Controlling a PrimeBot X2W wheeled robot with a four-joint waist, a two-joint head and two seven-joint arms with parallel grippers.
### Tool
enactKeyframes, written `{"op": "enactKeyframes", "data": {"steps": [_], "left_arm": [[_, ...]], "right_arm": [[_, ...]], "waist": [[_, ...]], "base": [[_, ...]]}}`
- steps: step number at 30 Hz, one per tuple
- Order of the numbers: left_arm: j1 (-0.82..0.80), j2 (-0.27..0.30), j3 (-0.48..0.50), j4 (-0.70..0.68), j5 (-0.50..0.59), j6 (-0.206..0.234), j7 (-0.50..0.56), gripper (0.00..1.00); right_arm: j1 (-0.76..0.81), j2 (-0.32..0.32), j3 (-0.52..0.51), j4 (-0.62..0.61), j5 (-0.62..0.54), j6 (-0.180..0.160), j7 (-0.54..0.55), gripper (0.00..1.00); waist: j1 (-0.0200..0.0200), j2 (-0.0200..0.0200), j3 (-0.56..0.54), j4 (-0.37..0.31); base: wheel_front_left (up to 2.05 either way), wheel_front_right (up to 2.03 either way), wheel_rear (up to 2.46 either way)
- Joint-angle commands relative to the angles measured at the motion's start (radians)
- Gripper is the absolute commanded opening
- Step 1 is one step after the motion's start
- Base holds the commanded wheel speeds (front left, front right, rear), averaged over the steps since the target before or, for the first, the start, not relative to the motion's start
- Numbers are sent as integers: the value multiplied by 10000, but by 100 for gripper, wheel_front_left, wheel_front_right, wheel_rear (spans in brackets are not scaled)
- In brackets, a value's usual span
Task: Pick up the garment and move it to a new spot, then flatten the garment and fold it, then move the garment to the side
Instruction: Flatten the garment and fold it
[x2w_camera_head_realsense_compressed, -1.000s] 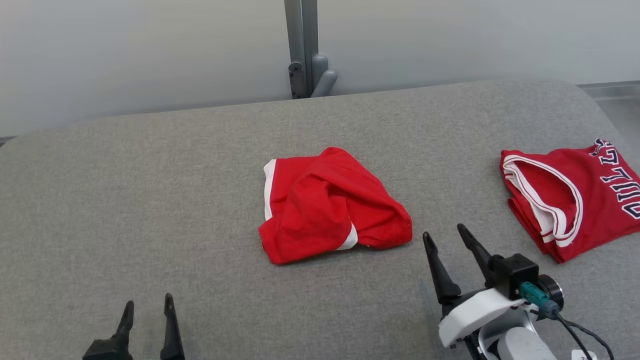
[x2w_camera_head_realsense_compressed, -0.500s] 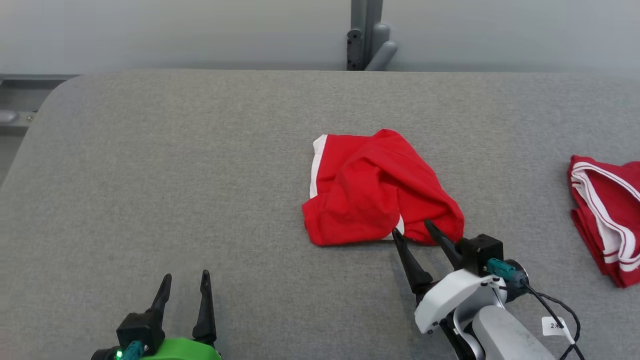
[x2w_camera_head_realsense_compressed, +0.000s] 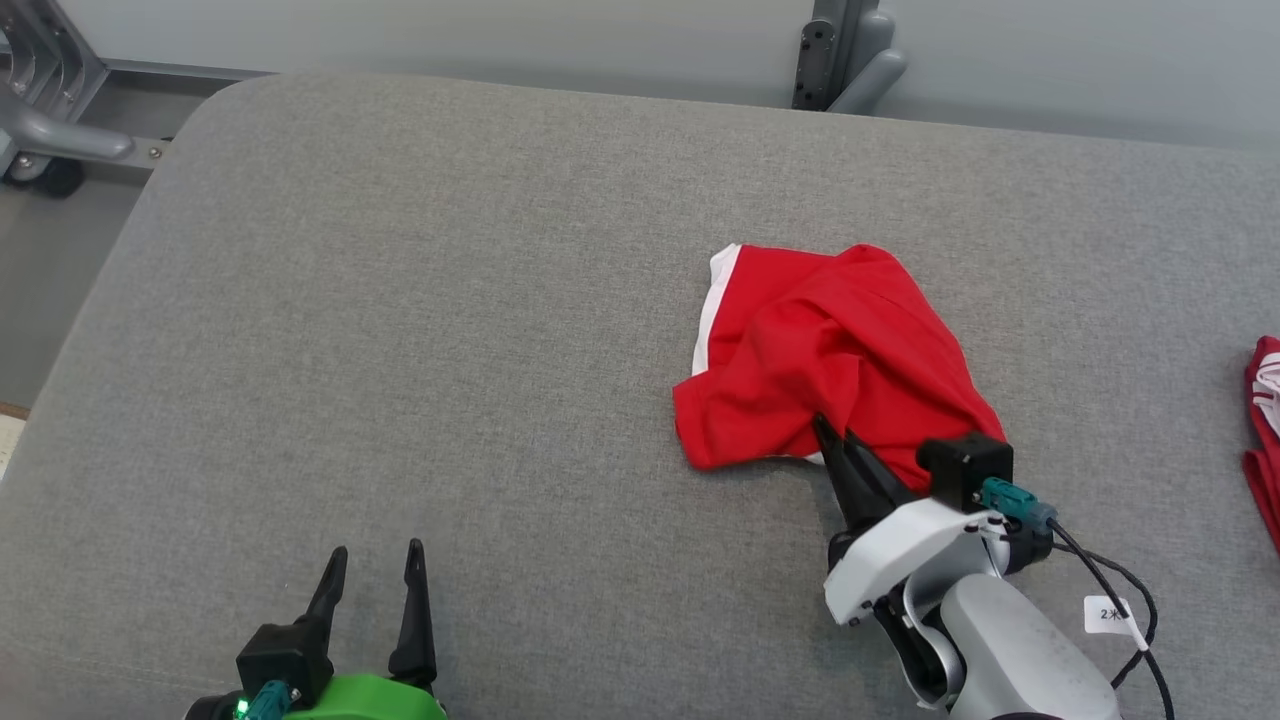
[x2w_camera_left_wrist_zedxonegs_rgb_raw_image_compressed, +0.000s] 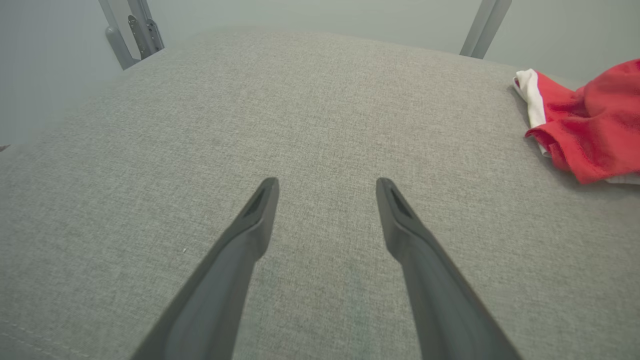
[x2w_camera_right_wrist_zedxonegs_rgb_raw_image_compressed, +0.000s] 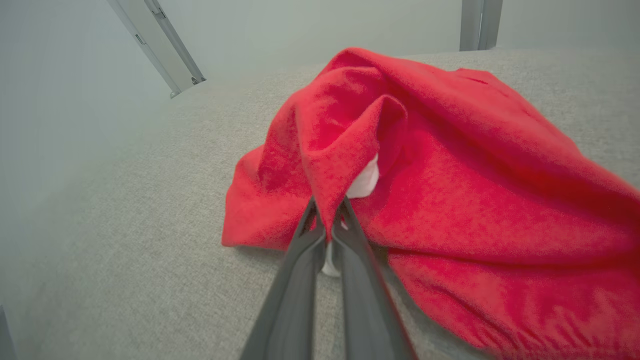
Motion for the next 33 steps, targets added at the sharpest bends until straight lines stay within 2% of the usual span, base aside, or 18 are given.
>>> {"op": "enactKeyframes", "data": {"steps": [1,10,16,22,23,24,26,27,28,32,33], "left_arm": [[-126,25,-28,-7,-36,18,2,100],[23,28,-127,112,62,-124,2,100],[147,27,-349,253,-27,-193,2,100],[234,28,-683,357,-112,-296,2,100],[221,26,-770,390,-129,-299,3,100],[184,25,-850,425,-165,-312,2,100],[77,28,-1050,469,-214,-334,3,100],[23,23,-1165,492,-240,-360,2,100],[-29,25,-1268,514,-278,-371,2,100],[-224,26,-1678,603,-401,-380,2,100],[-224,26,-1678,603,-401,-380,2,100]], "right_arm": [[-91,-37,-3,-197,93,-13,-26,0],[-326,-9,162,-2757,1208,-10,-26,0],[-909,-68,487,-3167,1596,-8,-26,0],[-1569,-196,1258,-2342,1745,-8,-24,0],[-1721,-260,1499,-2037,1743,-8,37,6],[-1874,-304,1715,-1760,1781,-8,60,17],[-2225,-349,2110,-1104,1784,-8,86,30],[-2378,-346,2296,-784,1770,-8,87,40],[-2589,-350,2458,-406,1722,-8,59,43],[-3326,-323,2833,929,1550,-8,-12,42],[-3326,-323,2833,929,1550,-8,-12,42]], "waist": [[0,0,-67,-76],[0,0,-635,-522],[0,0,-962,-496],[0,0,-977,-35],[0,0,-937,96],[0,0,-886,257],[0,0,-774,590],[0,0,-713,782],[0,0,-651,966],[0,0,-393,1728],[0,0,-393,1728]], "base": [[0,0,0],[0,0,0],[0,0,0],[0,0,0],[0,0,0],[0,0,0],[0,0,0],[0,0,0],[0,0,0],[0,0,0],[0,0,0]]}}
